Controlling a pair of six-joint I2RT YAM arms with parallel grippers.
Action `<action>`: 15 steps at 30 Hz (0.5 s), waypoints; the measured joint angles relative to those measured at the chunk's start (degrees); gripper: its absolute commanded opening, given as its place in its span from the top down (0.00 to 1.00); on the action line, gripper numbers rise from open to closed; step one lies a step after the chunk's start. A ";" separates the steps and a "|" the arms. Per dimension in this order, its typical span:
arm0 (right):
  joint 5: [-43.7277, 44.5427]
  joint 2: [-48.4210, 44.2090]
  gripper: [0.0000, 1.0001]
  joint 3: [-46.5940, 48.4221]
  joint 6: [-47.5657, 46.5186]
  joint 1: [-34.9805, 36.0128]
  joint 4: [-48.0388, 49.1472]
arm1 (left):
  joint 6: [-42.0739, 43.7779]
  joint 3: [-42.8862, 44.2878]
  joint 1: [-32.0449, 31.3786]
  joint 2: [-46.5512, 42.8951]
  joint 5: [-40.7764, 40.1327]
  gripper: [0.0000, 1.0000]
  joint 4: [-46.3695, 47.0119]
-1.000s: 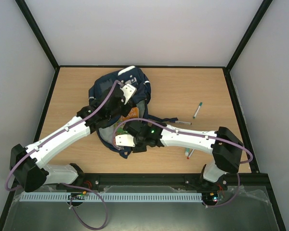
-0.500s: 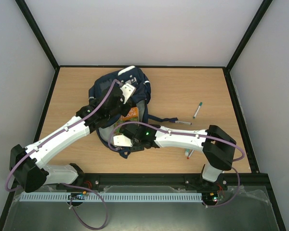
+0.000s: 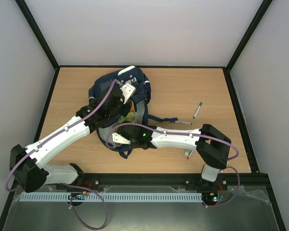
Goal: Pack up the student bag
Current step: Place the book in the student bag.
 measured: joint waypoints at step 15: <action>0.33 2.51 0.64 2.97 -0.44 0.09 2.12 | -0.42 -0.07 0.22 -0.33 0.63 0.96 0.00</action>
